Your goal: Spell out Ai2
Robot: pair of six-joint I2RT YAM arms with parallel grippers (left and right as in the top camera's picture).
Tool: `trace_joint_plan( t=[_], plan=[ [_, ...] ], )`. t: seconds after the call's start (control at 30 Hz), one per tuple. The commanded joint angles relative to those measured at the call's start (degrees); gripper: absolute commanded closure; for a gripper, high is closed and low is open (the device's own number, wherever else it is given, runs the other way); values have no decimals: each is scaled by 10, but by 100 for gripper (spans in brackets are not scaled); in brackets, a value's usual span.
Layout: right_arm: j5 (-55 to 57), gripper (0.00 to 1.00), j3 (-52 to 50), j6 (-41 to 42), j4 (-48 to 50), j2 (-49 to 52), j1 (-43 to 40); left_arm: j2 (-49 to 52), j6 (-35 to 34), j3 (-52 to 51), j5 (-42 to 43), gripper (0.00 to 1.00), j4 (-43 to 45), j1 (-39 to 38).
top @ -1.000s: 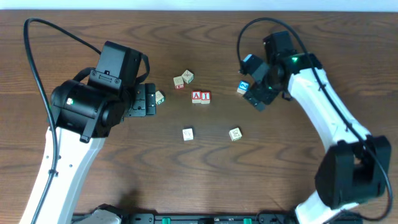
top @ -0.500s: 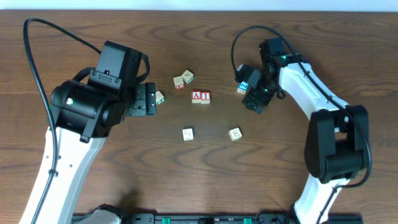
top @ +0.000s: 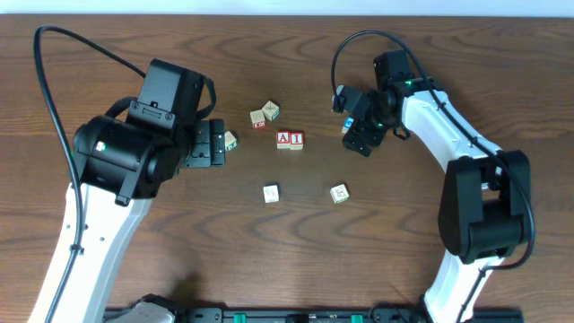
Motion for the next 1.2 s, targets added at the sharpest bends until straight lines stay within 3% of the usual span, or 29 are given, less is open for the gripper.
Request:
trace_joint_plan(
  t=[0.0, 0.17, 0.37, 0.63, 0.77, 0.87, 0.97, 1.17],
  plan=[
    [-18, 1, 11, -8, 7, 13, 4, -6, -3, -2, -2, 5, 1, 0],
    [-17, 9, 11, -7, 23, 38, 4, -6, -3, -2, -2, 5, 1, 0],
    [-16, 10, 11, -1, 38, 42, 4, -6, -3, -2, -2, 5, 4, 0],
    [-15, 20, 11, 23, 52, 42, 4, -6, -3, -2, -2, 5, 4, 0],
    [-13, 36, 11, 23, 50, 42, 4, -6, -3, -2, -2, 5, 4, 0],
    [-8, 60, 11, 31, 51, 42, 4, -6, -3, -2, -2, 5, 4, 0],
    [-8, 55, 11, 32, 50, 42, 4, -6, -3, -2, -2, 5, 4, 0],
    [-8, 63, 11, 61, 49, 42, 4, -6, -3, -2, -2, 5, 4, 0]
  ],
)
